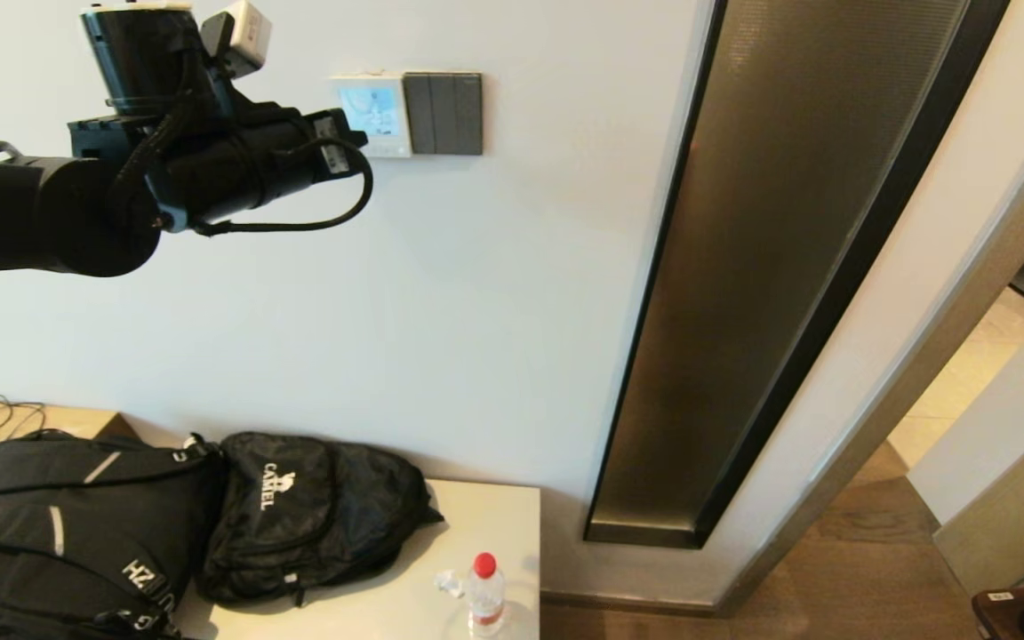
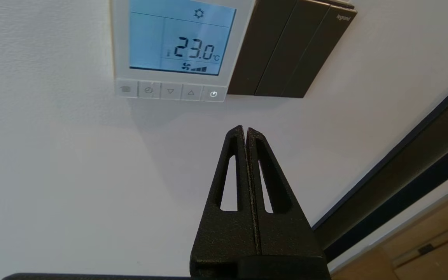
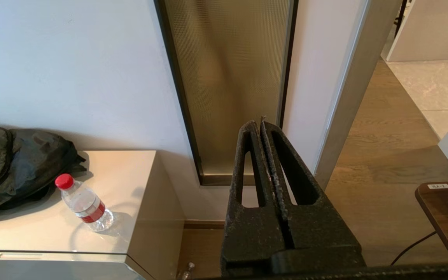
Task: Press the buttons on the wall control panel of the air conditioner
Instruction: Turn off the central air conditioner
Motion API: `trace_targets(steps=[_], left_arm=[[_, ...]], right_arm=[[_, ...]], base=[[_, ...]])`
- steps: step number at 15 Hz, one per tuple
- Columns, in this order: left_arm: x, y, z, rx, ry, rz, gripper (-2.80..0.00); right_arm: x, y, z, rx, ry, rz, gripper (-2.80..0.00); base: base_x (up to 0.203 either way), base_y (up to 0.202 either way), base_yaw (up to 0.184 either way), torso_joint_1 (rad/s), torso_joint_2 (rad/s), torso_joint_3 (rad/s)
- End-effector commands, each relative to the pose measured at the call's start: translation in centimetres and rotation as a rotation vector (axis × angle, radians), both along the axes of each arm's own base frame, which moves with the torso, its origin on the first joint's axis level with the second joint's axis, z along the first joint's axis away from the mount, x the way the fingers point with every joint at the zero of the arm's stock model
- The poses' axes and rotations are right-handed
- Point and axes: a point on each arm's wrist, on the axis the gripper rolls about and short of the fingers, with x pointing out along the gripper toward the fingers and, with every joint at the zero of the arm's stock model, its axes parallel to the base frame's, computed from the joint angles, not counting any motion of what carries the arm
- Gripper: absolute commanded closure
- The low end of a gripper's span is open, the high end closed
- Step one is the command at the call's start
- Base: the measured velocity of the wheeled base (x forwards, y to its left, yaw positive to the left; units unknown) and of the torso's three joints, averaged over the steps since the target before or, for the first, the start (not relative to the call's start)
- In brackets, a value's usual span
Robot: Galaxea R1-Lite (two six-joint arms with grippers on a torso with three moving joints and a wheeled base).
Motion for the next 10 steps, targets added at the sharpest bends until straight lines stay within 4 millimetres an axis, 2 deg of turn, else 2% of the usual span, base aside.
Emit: trace_targets(steps=[1,10], left_arm=[[1.3,-0.5,-0.7,0.007,0.006,-0.001,0.0],[3.3,-4.1,-2.2,0.035,-0.004,-0.014,0.0]], right_arm=[[0.0,0.0,0.0,0.0,0.001,0.001,0.0],[0.0,0.0,0.0,0.0,0.001,0.001,0.0]], base=[[0.0,0.0,0.0,0.0,0.0,0.0],[0.0,0.0,0.0,0.0,0.0,0.0]])
